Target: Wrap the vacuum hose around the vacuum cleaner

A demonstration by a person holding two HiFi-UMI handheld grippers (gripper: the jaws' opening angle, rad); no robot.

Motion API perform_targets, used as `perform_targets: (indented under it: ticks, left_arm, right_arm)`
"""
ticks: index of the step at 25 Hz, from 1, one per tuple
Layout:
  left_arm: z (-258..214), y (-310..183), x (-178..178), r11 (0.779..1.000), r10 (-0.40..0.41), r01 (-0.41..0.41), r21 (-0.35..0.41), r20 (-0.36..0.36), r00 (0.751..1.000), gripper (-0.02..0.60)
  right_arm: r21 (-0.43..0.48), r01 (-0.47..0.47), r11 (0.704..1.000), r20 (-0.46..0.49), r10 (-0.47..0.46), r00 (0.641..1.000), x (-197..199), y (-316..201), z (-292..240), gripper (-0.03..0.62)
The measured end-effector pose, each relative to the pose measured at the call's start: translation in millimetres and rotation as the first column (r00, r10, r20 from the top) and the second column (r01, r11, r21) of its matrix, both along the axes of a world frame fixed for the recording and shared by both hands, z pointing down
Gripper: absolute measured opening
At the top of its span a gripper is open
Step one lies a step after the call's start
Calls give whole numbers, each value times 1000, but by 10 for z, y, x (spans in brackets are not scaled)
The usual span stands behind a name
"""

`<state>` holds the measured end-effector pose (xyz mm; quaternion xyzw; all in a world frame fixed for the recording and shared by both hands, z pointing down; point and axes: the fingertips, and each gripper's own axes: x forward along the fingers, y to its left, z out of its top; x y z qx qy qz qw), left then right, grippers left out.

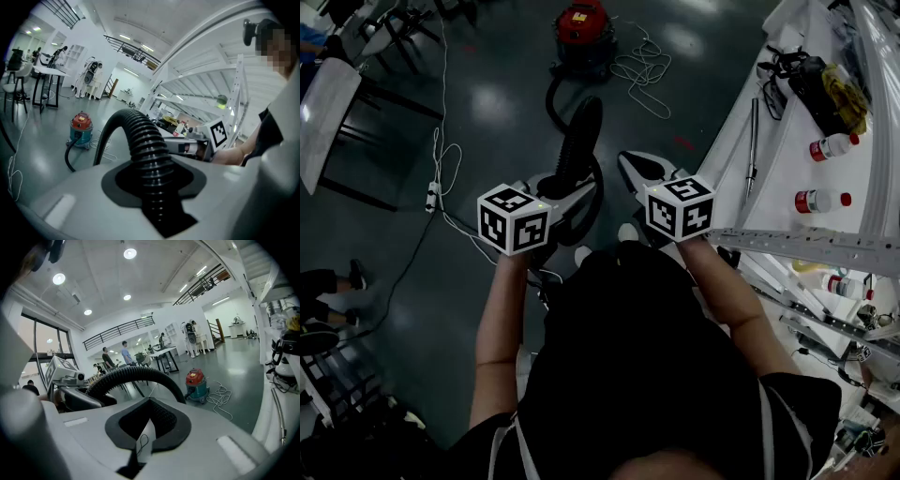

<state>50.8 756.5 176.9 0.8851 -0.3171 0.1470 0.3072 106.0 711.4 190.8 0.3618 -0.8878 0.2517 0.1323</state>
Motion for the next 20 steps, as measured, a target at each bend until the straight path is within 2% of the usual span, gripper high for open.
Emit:
perform_targets:
  ticks: [9,14,20]
  left_arm:
    - [29,23,81,1000,19,-19,-5,3,1000,146]
    - [37,14,68,1000,21,-21,-10,1,1000,146]
    - [39,21,52,999,32,-32,-14,1,999,146]
  right_arm:
    - [-2,-8,1000,-4,8,1000,31,-10,21,-8]
    - [-14,-30,999,34,31,999,37,-44,18,-6]
    - [-31,-23,999,35,24,999,0,-26,45,-5]
